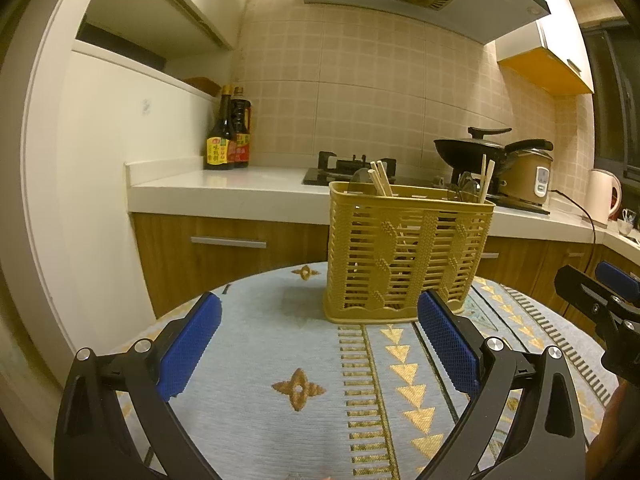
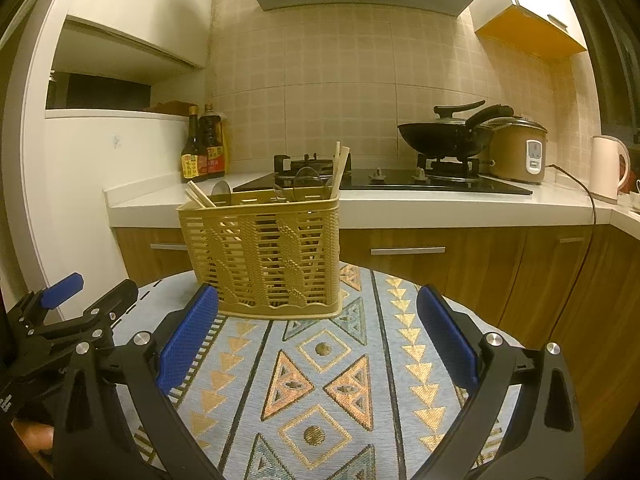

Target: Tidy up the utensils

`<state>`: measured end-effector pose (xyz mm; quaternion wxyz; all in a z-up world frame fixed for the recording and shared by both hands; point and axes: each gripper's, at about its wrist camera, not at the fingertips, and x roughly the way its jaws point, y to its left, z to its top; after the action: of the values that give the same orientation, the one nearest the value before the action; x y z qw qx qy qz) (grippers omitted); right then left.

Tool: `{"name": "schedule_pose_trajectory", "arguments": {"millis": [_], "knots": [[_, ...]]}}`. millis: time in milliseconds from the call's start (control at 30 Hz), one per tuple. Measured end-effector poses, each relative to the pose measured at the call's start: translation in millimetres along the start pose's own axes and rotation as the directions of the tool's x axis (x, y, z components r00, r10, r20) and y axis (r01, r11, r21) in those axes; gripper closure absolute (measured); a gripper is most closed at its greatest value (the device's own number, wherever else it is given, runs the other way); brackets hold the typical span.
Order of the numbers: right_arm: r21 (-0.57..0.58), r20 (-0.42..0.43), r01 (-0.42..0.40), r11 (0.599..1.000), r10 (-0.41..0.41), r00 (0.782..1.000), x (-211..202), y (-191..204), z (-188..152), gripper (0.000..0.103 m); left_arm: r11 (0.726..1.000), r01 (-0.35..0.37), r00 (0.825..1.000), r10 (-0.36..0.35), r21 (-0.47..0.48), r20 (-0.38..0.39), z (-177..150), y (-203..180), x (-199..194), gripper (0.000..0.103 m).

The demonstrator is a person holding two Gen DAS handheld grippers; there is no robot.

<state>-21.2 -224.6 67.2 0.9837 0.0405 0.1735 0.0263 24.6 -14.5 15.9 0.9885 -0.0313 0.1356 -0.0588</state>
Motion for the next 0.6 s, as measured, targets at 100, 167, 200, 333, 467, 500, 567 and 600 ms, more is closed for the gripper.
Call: {"name": "schedule_pose_trajectory", "arguments": {"millis": [100,167,200,333,467,500,567,600], "knots": [[0.001,0.001,0.0,1.0,0.0,1.0,0.2,-0.6,0.5,0.008,1.0,0.0,1.0,0.0,0.003,0.001,0.3,0.1,-0.1,0.008],[0.002,0.0,0.001,1.0,-0.001,1.0,0.8,-0.9,0.6,0.008,1.0,0.001,1.0,-0.001,0.002,0.001,0.3,0.0,0.0,0.008],[0.002,-0.002,0.0,1.0,0.0,1.0,1.3,-1.3,0.7,0.008,1.0,0.002,1.0,-0.002,0.002,0.0,0.3,0.0,0.0,0.008],[0.004,-0.003,0.0,1.0,0.0,1.0,1.8,-1.6,0.9,0.008,1.0,0.002,1.0,-0.002,0.002,0.0,0.7,-0.4,0.0,0.008],[0.004,-0.003,0.0,1.0,0.0,1.0,1.8,-1.6,1.0,0.008,1.0,0.003,1.0,-0.003,0.002,-0.001,0.7,-0.8,0.7,0.008],[0.004,-0.003,0.002,1.0,-0.002,1.0,1.7,-1.8,1.0,0.008,1.0,0.004,1.0,-0.004,0.002,-0.002,0.7,-0.6,0.8,0.008],[0.008,-0.002,0.004,1.0,-0.004,1.0,1.9,-2.7,0.9,0.008,1.0,0.005,1.0,-0.005,0.002,-0.002,0.6,-1.0,1.1,0.008],[0.011,-0.001,0.005,1.0,-0.005,1.0,1.9,-3.1,0.9,0.008,1.0,0.005,1.0,-0.005,0.002,-0.001,0.5,-1.0,1.1,0.008]]}}
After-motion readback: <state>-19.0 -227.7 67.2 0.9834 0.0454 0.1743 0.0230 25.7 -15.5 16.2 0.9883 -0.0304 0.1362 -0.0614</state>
